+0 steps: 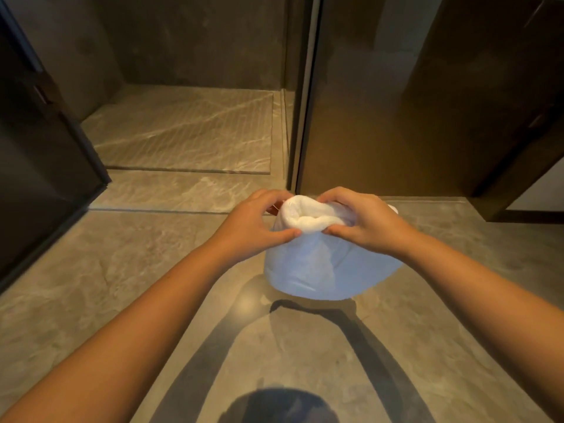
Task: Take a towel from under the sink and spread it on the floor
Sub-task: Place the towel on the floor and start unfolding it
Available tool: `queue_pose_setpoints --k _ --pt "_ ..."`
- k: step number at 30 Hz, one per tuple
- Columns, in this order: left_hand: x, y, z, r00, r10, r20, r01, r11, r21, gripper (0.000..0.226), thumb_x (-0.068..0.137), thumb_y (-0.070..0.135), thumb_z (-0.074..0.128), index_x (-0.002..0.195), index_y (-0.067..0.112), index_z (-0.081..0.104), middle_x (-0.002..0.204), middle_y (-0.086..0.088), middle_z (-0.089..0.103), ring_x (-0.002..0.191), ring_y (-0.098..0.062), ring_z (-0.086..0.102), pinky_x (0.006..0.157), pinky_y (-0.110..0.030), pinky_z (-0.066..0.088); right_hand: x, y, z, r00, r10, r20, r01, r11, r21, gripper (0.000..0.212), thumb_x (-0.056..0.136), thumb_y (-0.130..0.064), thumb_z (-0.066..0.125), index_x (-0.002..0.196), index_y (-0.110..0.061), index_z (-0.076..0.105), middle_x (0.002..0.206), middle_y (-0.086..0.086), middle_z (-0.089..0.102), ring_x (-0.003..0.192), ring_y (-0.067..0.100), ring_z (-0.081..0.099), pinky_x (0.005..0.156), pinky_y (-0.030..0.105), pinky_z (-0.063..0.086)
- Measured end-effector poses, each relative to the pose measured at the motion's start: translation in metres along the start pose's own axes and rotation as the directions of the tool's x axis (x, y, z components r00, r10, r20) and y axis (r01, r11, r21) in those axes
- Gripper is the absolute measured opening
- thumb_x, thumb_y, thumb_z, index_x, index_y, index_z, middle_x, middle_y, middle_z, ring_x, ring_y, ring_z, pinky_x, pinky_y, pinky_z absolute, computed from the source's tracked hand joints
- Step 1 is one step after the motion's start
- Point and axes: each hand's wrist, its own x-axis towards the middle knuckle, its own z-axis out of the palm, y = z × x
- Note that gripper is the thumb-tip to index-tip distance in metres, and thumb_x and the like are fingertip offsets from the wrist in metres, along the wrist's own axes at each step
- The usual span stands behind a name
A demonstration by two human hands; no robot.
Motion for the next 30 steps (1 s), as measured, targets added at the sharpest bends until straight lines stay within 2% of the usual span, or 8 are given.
queue_pose_setpoints --k 7,11,14,17,20,23,28,30 --pt "0.028 0.018 0.073 0.995 -0.063 -0.075 0.059 0.996 -0.059 0.046 0.068 0.024 0.077 0.109 0.03 0.056 0.112 0.007 0.057 0.094 -0.003 0.052 0.068 -0.006 0.037 -0.018 0.059 -0.017 1.0 0.025 0.003 -0.025 0.999 -0.027 0.036 0.078 -0.025 0.069 0.11 -0.026 0.052 0.114 0.0 0.062 0.097 0.015 0.055 0.078 0.029 0.046" --pt "0.051 0.029 0.11 0.988 0.056 -0.142 -0.054 0.998 0.013 0.045 0.067 0.022 0.077 0.106 0.028 0.056 0.107 0.008 0.055 0.089 0.004 0.05 0.073 0.003 0.033 -0.033 0.094 -0.034 0.974 -0.17 -0.147 0.129 0.959 -0.252 0.038 0.072 -0.017 0.074 0.107 -0.015 0.059 0.103 0.01 0.068 0.089 0.028 0.064 0.073 0.037 0.051" --pt "0.044 0.021 0.154 0.969 0.096 -0.227 -0.084 0.994 0.063 0.043 0.069 0.023 0.074 0.107 0.023 0.054 0.106 0.005 0.054 0.096 -0.004 0.049 0.08 -0.006 0.037 -0.051 0.123 -0.021 0.953 -0.256 -0.162 0.176 0.903 -0.392 0.04 0.066 -0.012 0.078 0.103 -0.011 0.062 0.096 0.013 0.07 0.082 0.033 0.066 0.07 0.043 0.054" --pt "0.009 -0.004 0.213 0.975 0.012 -0.221 0.002 0.998 0.063 0.04 0.072 0.017 0.072 0.107 0.017 0.054 0.109 -0.004 0.057 0.101 -0.014 0.053 0.083 -0.017 0.04 -0.086 0.154 0.025 0.968 -0.234 -0.09 0.184 0.905 -0.383 0.03 0.075 -0.018 0.069 0.103 -0.011 0.061 0.094 0.014 0.068 0.079 0.035 0.063 0.067 0.042 0.053" --pt "-0.041 -0.035 0.263 0.981 -0.188 -0.05 0.191 0.978 0.079 0.04 0.074 0.016 0.07 0.11 0.013 0.054 0.115 -0.008 0.058 0.108 -0.025 0.055 0.088 -0.024 0.038 -0.134 0.18 0.086 0.99 -0.01 0.141 0.04 0.977 -0.21 0.042 0.086 -0.042 0.051 0.115 -0.013 0.056 0.108 0.015 0.064 0.095 0.034 0.06 0.08 0.041 0.047" --pt "-0.077 -0.053 0.292 0.947 -0.312 0.08 0.296 0.94 0.171 0.05 0.078 0.026 0.068 0.122 0.011 0.051 0.13 -0.01 0.052 0.12 -0.027 0.048 0.103 -0.032 0.036 -0.18 0.202 0.125 0.914 0.27 0.302 -0.231 0.96 -0.158 0.055 0.083 -0.049 0.056 0.131 -0.027 0.042 0.137 0.001 0.048 0.122 0.02 0.044 0.099 0.025 0.026" --pt "-0.085 -0.046 0.308 0.979 -0.19 0.074 0.16 0.941 0.298 0.048 0.071 0.025 0.071 0.113 0.004 0.06 0.12 -0.018 0.062 0.111 -0.034 0.058 0.092 -0.05 0.045 -0.209 0.227 0.12 0.879 0.473 0.064 -0.472 0.881 -0.025 0.054 0.076 -0.039 0.069 0.122 -0.018 0.052 0.127 0.009 0.053 0.113 0.024 0.049 0.091 0.024 0.033" --pt "-0.081 -0.043 0.313 0.983 -0.16 0.086 0.131 0.952 0.276 0.045 0.075 0.023 0.069 0.116 0.007 0.059 0.126 -0.015 0.058 0.117 -0.032 0.054 0.098 -0.046 0.042 -0.211 0.231 0.118 0.831 0.556 0.024 -0.556 0.83 0.047 0.053 0.074 -0.033 0.072 0.12 -0.014 0.053 0.122 0.013 0.053 0.109 0.028 0.051 0.089 0.029 0.037"
